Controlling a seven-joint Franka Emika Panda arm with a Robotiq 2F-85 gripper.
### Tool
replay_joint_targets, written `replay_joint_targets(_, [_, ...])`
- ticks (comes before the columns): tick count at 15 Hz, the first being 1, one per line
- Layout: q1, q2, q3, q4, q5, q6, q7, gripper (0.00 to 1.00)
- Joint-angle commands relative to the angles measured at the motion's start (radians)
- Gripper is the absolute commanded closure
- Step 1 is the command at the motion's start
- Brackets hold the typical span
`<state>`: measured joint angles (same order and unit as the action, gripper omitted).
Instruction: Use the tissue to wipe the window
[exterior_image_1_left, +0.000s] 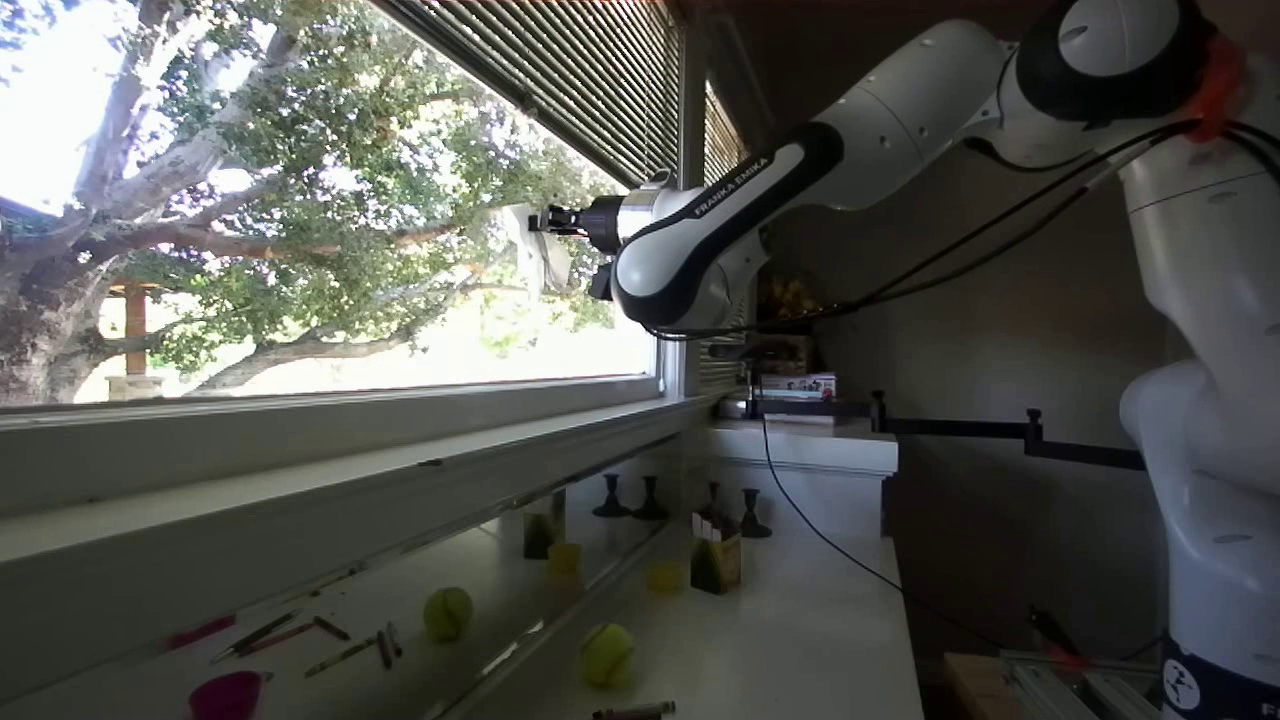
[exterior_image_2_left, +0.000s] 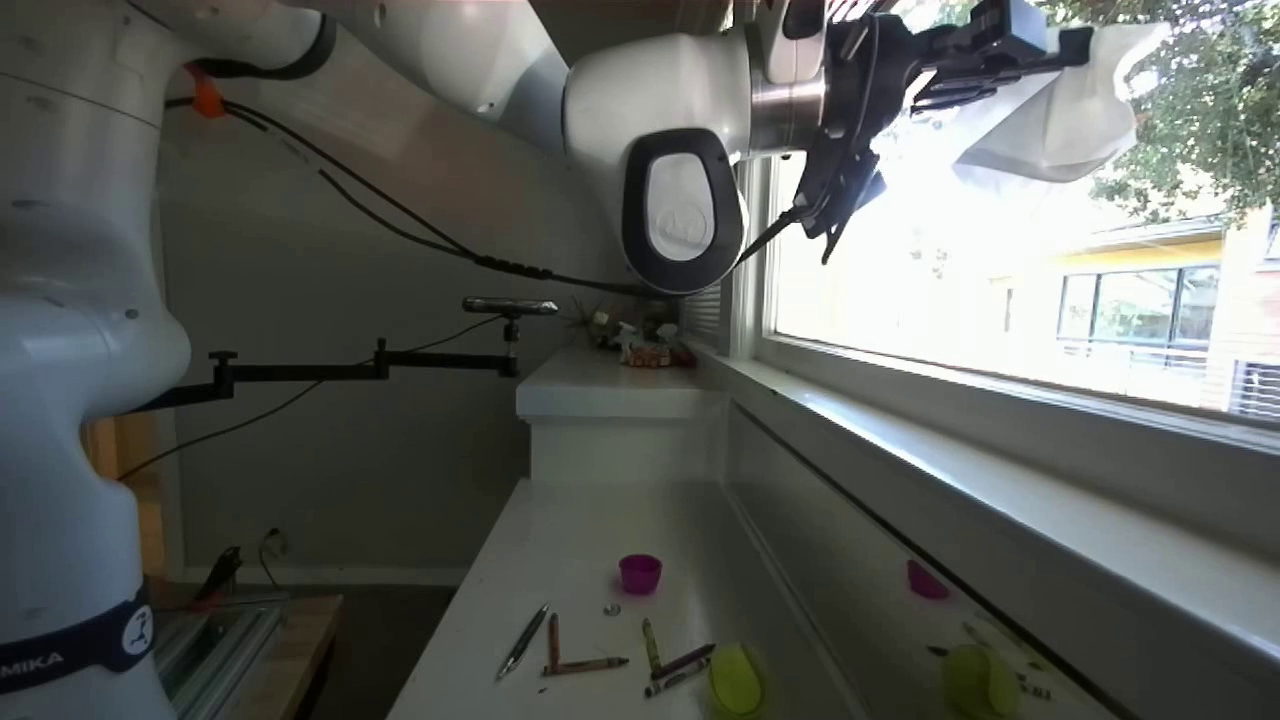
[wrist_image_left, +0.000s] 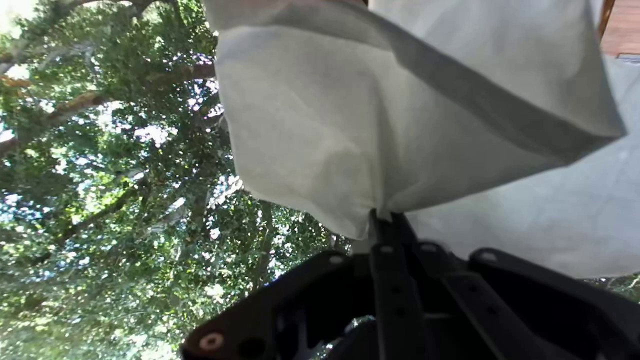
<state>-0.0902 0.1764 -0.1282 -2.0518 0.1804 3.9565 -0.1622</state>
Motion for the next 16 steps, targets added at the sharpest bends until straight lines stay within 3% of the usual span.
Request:
replay_joint_targets(1, [0.020,0.071,0.032,0.067,-0.030,-0.067,0.045,1.00])
replay_joint_targets(16, [0.030,0.038,0.071,-0.067,-0.035,-0.155,0.093,1.00])
